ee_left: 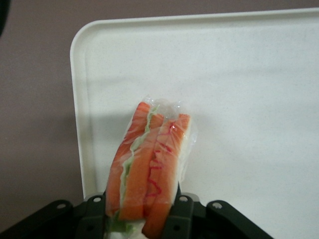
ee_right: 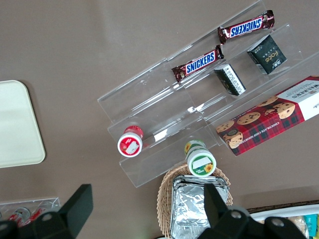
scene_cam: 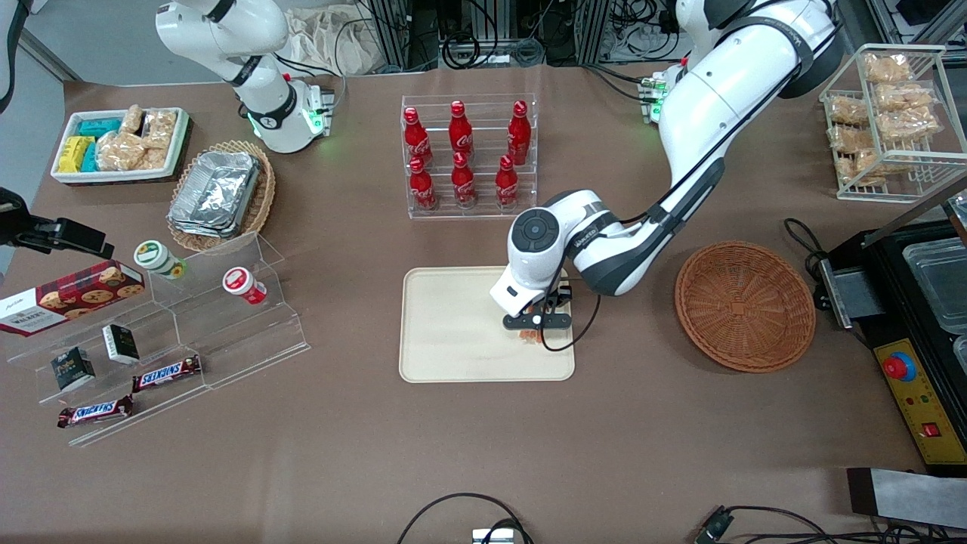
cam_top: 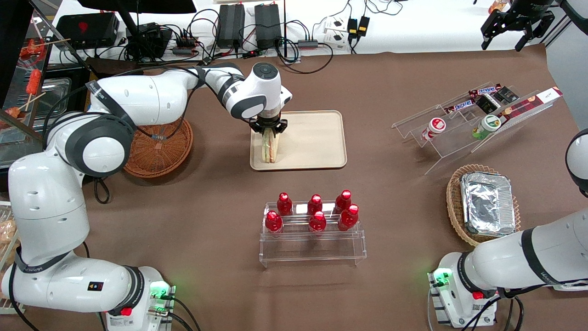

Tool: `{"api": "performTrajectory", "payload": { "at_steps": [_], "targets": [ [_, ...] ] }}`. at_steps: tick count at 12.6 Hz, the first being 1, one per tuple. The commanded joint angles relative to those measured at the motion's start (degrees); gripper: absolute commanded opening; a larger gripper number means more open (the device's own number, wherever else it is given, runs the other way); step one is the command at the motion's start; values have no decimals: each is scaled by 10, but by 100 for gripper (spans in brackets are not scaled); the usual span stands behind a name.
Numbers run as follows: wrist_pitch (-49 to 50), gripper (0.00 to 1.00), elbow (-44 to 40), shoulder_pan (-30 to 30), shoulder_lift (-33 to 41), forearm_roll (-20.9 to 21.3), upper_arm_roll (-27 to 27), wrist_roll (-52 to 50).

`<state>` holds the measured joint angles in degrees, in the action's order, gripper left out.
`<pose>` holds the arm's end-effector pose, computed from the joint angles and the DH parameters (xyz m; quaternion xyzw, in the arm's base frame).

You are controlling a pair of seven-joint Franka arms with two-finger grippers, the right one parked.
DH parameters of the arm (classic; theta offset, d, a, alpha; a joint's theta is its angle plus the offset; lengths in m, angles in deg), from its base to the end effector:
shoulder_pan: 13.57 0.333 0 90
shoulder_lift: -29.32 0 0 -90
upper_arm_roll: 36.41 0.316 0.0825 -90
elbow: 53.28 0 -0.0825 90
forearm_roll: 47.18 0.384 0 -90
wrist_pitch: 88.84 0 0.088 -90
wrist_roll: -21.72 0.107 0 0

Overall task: Place sandwich from basket to tray
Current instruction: 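Lower the sandwich onto the cream tray with the left gripper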

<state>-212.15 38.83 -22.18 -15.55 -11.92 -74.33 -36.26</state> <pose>0.5309 -0.4346 0.2338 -0.9995 0.0123 -0.0078 0.0286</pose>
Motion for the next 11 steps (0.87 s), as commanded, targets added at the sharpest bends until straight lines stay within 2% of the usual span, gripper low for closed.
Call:
{"api": "performTrajectory", "payload": {
  "at_steps": [1,2,4,8,11],
  "targets": [
    [16,42,-23,-13,-17,13,1,-11],
    [15,45,-23,-13,-21,12,1,-12],
    [15,62,-24,-12,-22,10,10,-12],
    [19,85,-37,-8,-15,6,12,-52],
    [54,90,-70,-5,-8,-1,11,-54]
  ]
}}
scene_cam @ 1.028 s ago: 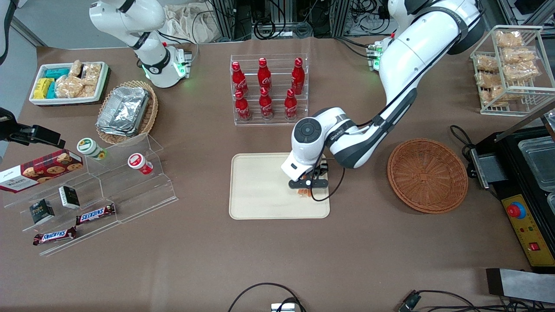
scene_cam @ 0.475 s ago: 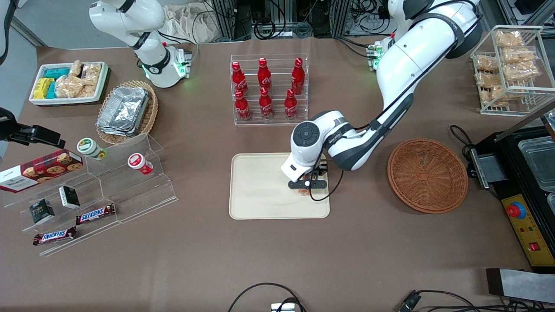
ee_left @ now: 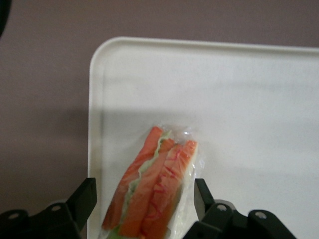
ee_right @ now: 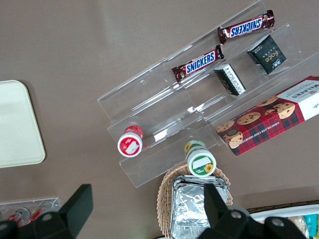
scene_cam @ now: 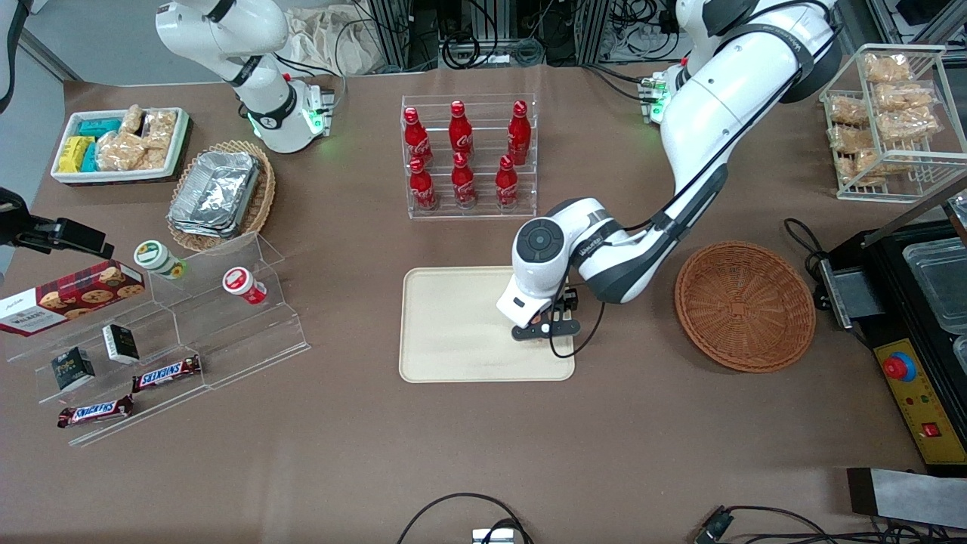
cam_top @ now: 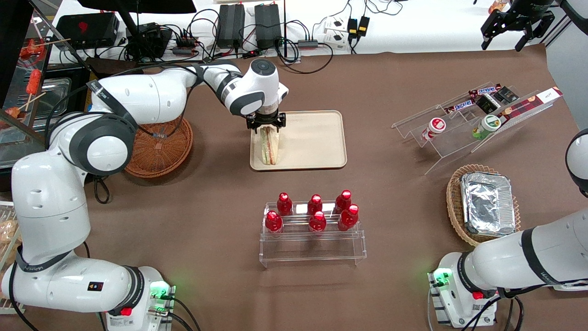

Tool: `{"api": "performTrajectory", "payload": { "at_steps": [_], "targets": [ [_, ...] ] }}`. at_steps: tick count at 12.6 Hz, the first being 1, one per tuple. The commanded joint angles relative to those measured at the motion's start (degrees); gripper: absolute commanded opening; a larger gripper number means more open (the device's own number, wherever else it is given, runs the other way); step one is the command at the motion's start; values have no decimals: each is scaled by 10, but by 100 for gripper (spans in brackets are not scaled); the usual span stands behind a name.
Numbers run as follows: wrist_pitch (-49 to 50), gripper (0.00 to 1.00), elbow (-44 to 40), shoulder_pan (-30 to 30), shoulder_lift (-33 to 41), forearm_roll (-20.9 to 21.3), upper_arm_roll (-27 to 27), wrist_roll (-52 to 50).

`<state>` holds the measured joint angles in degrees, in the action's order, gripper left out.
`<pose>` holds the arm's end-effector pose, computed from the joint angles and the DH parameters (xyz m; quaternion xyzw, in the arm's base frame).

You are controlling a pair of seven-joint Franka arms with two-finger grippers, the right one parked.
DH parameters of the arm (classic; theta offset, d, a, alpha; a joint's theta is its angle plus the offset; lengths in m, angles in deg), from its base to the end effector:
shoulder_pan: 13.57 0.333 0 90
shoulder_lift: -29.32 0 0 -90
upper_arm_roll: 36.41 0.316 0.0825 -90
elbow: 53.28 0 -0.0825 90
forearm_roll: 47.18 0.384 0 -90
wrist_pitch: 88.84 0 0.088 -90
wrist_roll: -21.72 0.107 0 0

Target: Place sandwich from basket to tray

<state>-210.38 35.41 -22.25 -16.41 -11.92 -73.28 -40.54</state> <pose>0.5534 -0.4253 0.2409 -0.9983 -0.0447 -0.0154 0.0328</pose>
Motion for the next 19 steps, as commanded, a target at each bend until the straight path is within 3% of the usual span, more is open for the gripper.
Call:
{"api": "performTrajectory", "payload": {
  "at_steps": [1,3,6,11,13,19],
  "targets": [
    [60,91,-60,-3,0,-5,0,-10],
    [104,94,-107,-3,1,-26,0,-9],
    [154,99,-157,-3,15,-20,1,-28],
    [187,100,-158,66,69,-35,-4,-18],
    [201,100,-158,79,92,-62,0,16],
    [266,100,-158,130,118,-76,-1,108]
  ]
}}
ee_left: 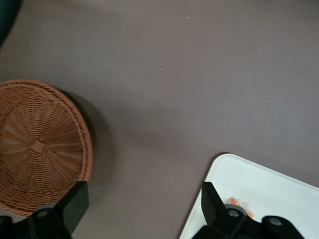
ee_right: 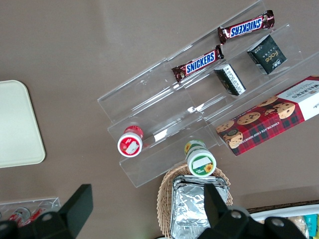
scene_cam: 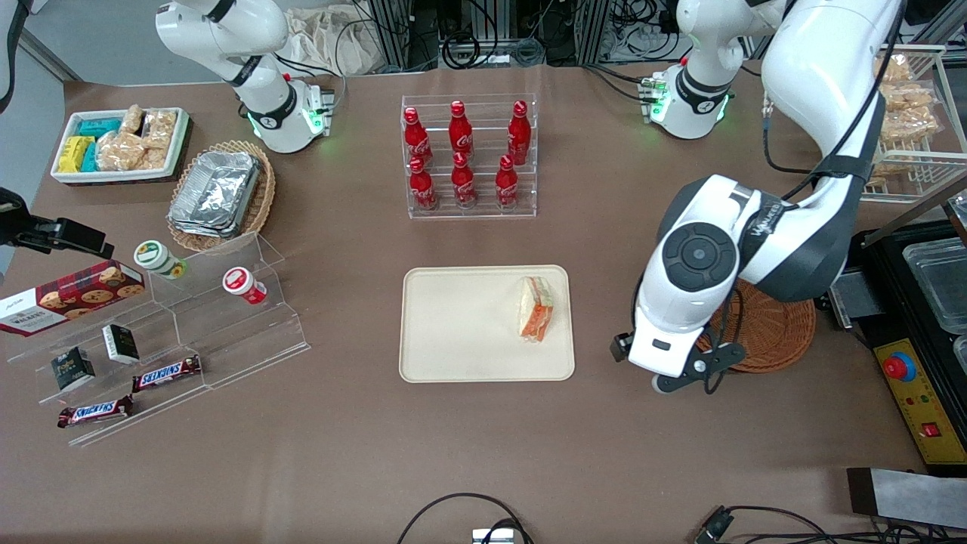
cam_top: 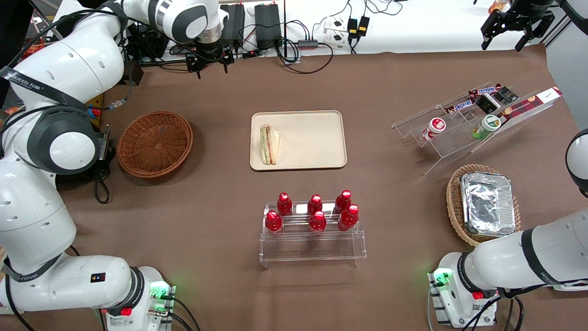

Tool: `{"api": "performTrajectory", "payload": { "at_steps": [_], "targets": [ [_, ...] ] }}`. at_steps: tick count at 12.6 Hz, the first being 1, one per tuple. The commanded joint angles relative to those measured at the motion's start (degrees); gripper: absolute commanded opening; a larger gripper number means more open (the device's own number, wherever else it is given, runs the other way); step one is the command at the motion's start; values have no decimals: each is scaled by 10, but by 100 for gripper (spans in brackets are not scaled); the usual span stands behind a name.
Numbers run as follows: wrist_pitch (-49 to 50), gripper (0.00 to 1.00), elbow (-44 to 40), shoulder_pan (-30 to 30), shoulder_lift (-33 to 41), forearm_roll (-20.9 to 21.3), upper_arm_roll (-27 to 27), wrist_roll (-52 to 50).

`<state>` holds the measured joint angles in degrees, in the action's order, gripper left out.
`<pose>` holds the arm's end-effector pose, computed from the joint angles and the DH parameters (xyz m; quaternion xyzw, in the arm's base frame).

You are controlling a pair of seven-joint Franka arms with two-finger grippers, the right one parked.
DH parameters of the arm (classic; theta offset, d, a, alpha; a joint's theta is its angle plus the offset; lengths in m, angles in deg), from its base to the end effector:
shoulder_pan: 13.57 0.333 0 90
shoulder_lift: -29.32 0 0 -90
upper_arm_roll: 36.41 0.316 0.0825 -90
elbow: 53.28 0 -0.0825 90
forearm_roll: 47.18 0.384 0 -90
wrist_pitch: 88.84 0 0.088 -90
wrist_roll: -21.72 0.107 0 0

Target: Place sandwich from basket to tray

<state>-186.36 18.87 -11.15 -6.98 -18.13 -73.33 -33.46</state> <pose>0.6597 -0.2627 0.4334 -0.9811 -0.1780 -0.0202 0.0734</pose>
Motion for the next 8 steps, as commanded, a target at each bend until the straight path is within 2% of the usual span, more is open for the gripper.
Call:
{"api": "performTrajectory", "payload": {
  "at_steps": [1,3,6,8],
  "targets": [
    [36,100,8,30,35,-21,0,66],
    [39,100,14,47,67,-59,13,127],
    [39,100,40,41,124,-131,89,210],
    [39,100,69,32,158,-159,130,254]
  ]
}}
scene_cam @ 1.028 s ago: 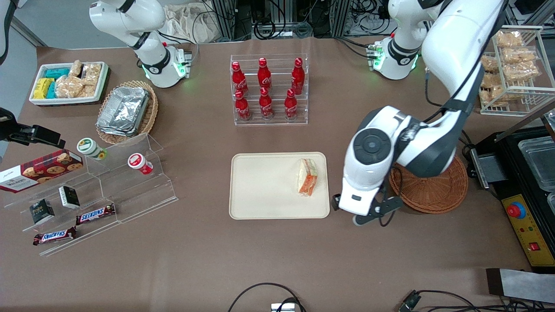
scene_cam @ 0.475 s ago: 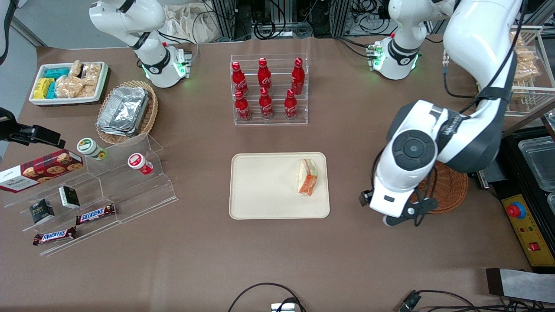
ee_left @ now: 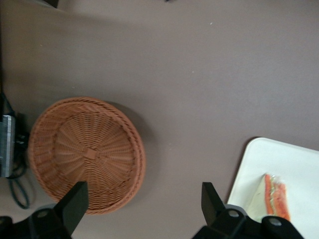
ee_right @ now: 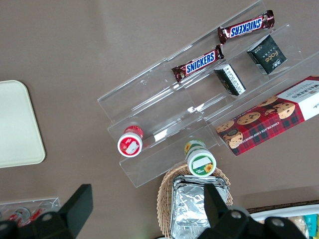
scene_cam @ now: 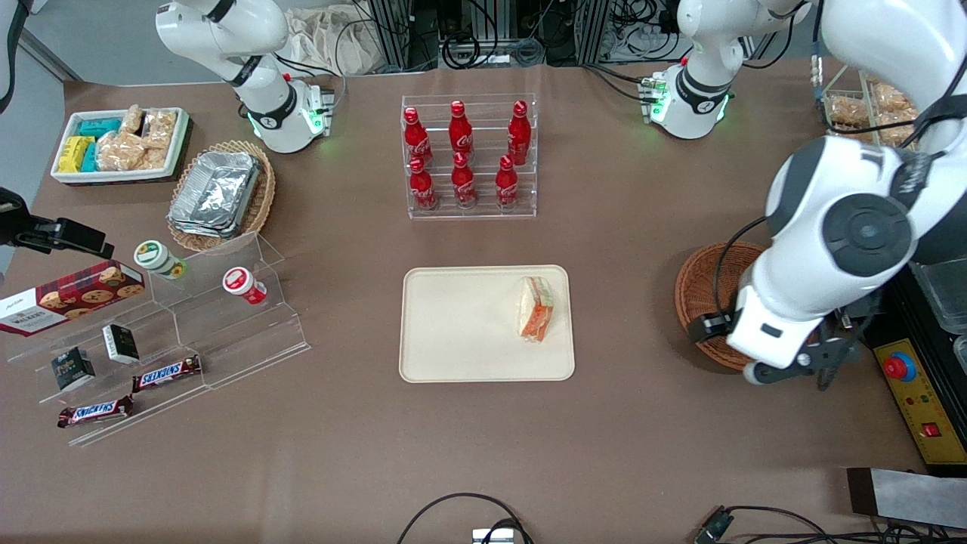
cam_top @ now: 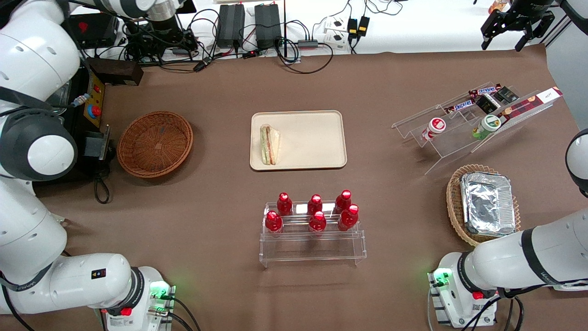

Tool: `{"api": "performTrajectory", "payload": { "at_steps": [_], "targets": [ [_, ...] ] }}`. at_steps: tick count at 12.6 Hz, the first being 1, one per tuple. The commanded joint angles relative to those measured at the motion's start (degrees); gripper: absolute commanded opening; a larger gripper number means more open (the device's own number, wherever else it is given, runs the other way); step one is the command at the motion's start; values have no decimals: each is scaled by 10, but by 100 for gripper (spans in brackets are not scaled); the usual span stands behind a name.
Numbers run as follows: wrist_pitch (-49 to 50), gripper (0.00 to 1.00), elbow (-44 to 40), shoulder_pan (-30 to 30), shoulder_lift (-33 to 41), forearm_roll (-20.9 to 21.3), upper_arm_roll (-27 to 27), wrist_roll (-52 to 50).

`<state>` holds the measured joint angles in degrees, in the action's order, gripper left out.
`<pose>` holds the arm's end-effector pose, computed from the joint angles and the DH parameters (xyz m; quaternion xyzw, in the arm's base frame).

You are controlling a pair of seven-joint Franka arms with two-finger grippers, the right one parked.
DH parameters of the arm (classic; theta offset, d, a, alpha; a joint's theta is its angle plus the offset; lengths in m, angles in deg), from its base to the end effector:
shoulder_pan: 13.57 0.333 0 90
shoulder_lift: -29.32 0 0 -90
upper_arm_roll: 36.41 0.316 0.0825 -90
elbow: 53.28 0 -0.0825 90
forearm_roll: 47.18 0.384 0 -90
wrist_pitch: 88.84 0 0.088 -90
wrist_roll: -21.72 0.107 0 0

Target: Place sandwich from basket to tray

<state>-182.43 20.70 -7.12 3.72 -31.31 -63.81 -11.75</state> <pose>0.6580 -0.1540 0.5090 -0.9924 -0.1137 0.0088 0.0464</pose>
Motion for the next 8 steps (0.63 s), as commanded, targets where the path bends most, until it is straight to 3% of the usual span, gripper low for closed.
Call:
{"api": "performTrajectory", "payload": {
  "at_steps": [1,3,8],
  "targets": [
    [-2,100,67,-16,69,-40,59,57],
    [-1,100,89,-22,104,-73,102,114],
    [38,100,128,-52,181,-99,191,227]
  ]
}}
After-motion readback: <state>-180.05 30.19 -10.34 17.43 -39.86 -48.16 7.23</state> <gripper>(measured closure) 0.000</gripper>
